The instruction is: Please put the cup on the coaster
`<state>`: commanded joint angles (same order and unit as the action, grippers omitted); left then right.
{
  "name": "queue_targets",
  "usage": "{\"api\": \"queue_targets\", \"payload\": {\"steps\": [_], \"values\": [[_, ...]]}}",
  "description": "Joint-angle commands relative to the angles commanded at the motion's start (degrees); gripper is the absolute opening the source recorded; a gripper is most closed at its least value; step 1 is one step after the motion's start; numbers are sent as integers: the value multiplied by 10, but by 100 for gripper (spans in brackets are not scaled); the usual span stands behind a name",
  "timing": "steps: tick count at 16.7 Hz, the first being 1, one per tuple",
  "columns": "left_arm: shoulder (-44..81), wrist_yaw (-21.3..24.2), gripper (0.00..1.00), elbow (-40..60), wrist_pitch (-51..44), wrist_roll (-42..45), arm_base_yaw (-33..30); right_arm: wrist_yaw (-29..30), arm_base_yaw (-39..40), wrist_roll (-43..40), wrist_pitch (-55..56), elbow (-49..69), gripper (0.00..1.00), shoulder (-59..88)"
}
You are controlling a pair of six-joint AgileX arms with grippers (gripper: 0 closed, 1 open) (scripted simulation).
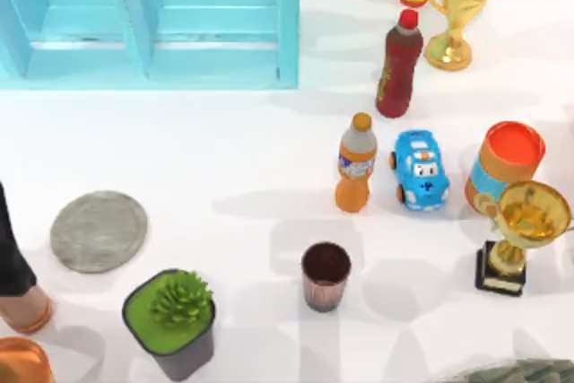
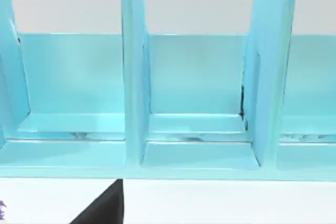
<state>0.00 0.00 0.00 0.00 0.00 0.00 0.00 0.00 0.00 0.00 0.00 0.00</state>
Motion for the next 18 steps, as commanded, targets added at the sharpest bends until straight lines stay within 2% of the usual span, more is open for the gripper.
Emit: {"api": "queue_targets", "payload": {"steps": [4, 7, 11, 18], "values": [[18, 0, 100, 17, -16, 8, -11, 0, 0, 0, 0, 0, 100, 0], [89, 0, 100, 87, -75, 36, -52, 0, 0, 0, 0, 0, 100, 0], [268, 0, 100, 252, -200, 97, -138, 0, 0, 0, 0, 0, 100, 0], [686, 0, 100, 611, -465, 227, -321, 0, 0, 0, 0, 0, 100, 0]]}}
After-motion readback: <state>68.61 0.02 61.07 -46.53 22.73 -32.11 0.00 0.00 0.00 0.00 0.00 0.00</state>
